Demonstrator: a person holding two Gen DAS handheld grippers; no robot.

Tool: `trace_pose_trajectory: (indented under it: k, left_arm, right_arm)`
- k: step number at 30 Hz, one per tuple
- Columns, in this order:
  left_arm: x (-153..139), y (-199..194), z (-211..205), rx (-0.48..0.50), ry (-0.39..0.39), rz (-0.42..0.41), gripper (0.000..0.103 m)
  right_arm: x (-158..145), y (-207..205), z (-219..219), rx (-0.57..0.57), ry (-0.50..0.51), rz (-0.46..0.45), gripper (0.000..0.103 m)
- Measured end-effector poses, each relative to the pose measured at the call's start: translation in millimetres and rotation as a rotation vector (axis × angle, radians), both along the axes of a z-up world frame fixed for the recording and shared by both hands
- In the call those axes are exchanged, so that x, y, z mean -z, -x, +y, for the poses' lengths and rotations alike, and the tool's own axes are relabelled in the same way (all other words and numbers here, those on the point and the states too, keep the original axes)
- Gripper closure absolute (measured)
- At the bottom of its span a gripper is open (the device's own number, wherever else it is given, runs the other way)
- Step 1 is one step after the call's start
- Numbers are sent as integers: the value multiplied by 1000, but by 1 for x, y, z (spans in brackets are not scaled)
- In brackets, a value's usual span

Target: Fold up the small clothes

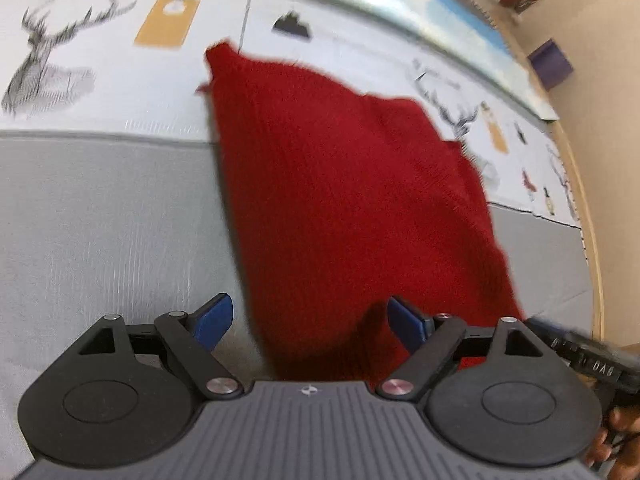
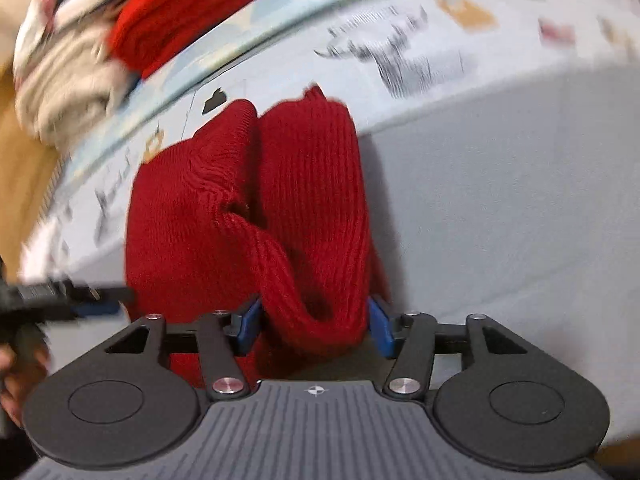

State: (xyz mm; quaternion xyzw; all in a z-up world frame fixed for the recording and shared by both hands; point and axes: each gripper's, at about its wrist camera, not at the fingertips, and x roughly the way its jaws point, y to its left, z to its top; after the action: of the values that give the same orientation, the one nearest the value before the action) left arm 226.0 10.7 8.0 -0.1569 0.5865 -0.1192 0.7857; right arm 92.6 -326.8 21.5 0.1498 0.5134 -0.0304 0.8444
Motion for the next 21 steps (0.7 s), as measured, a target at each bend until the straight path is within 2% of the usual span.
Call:
trace_pose_trajectory:
  k: [2, 4, 7, 9, 12, 16, 21]
  left_arm:
    - [-5, 0, -4, 18, -2, -31, 15]
    - [-10, 1, -9, 35, 8, -44, 15]
    - [-12, 0, -17, 58, 14, -53, 15]
    - [-9, -1, -22, 57, 2, -42, 15]
    - [-6, -4, -26, 52, -14, -32, 15]
    - [-6, -8, -28, 54, -21, -38, 15]
    - [-3, -8, -20, 52, -42, -31, 15]
  right_arm:
    - [-18, -5, 5, -56, 112, -58, 45]
    - [-31, -12, 6, -83, 155, -112, 45]
    - [-38, -24, 0, -84, 98, -212, 40]
    - [-31, -39, 2, -94, 49, -238, 37]
    - [-7, -69, 11, -97, -22, -211, 37]
    - [29, -109, 18, -57, -162, -91, 37]
    - [50, -134, 34, -92, -150, -43, 35]
